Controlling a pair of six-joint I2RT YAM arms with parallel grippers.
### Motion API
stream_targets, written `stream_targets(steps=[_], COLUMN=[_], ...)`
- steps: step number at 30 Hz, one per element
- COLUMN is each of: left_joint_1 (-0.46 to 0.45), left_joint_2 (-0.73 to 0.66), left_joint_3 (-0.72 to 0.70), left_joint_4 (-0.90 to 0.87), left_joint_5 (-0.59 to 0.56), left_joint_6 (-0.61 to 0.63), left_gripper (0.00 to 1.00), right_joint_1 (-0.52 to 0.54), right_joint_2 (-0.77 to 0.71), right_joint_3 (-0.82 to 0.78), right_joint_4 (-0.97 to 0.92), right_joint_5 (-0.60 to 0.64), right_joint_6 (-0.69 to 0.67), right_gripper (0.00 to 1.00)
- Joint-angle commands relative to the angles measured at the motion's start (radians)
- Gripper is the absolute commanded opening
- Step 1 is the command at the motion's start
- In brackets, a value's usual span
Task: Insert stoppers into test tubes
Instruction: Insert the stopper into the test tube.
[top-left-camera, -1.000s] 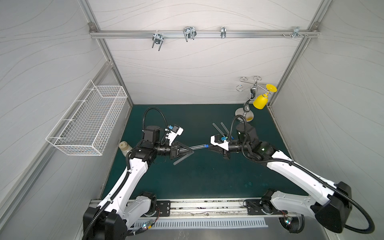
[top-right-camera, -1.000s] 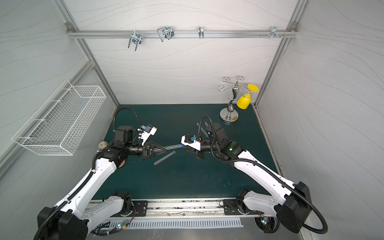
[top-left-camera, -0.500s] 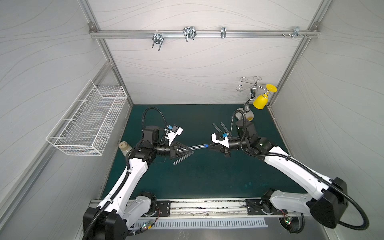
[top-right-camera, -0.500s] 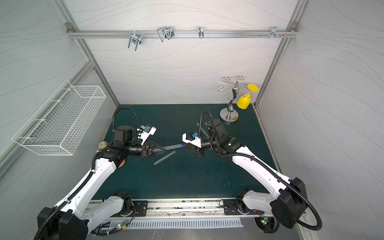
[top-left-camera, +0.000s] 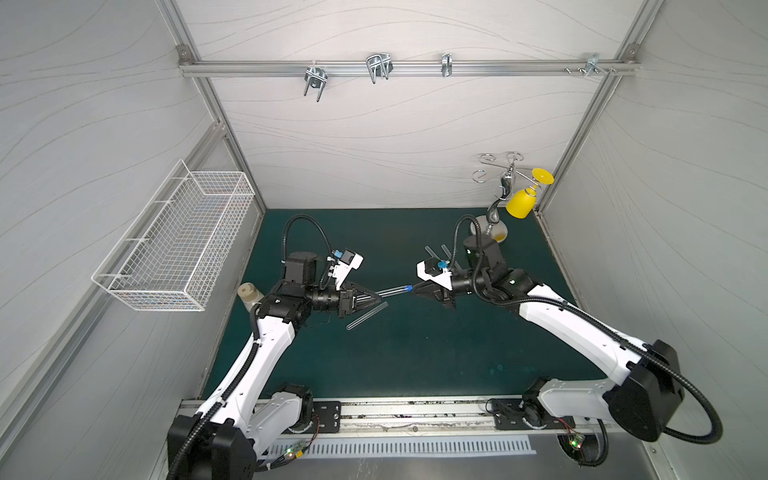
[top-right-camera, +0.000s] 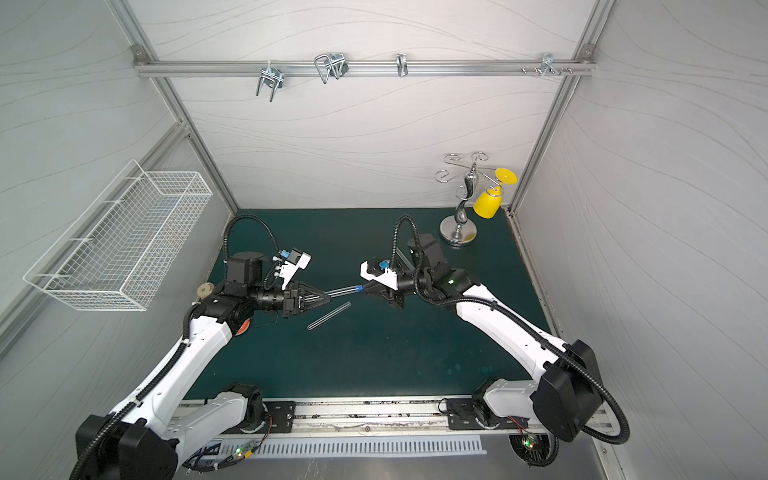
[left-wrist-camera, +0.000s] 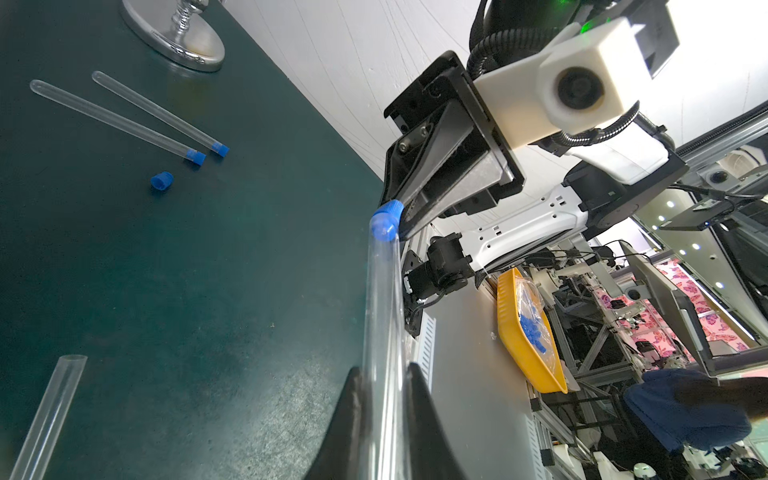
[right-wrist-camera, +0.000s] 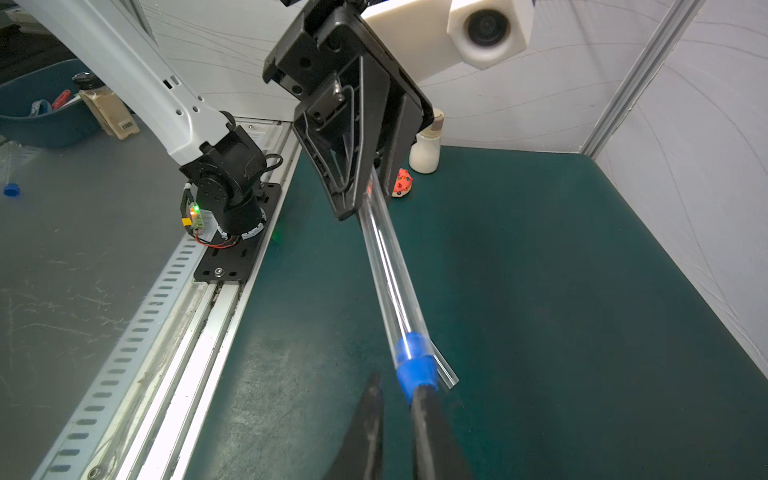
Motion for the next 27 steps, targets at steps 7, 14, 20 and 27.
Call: stream_targets(steps=[7,14,20,27], left_joint_1=[-0.059,-0.056,-0.054,-0.055], left_joint_2=[-0.001,0.002,0.006,0.006], left_joint_3=[0.017,0.022,0.025,0.021], left_joint_4=[0.034,0.035,0.036,0.06], left_joint_5=[0.115,0.11,0.112,0.123], left_joint_6=[0.052,0.049,0.046,0.022], left_gripper=[0.0,0.0,0.0,0.0], right_joint_1=[-0.002,-0.002,-0.002,0.009], right_joint_2=[-0.147,-0.187,-0.191,-0.169], right_joint_3=[-0.105,-0.121,-0.122,-0.121], right_joint_4=[0.109,0.073,0.049,0.076], right_joint_5=[0.004,0.06,0.1,0.072], right_joint_6=[-0.011,-0.022,-0.033,-0.022], right_gripper=[0.23,0.21,0.14,0.06])
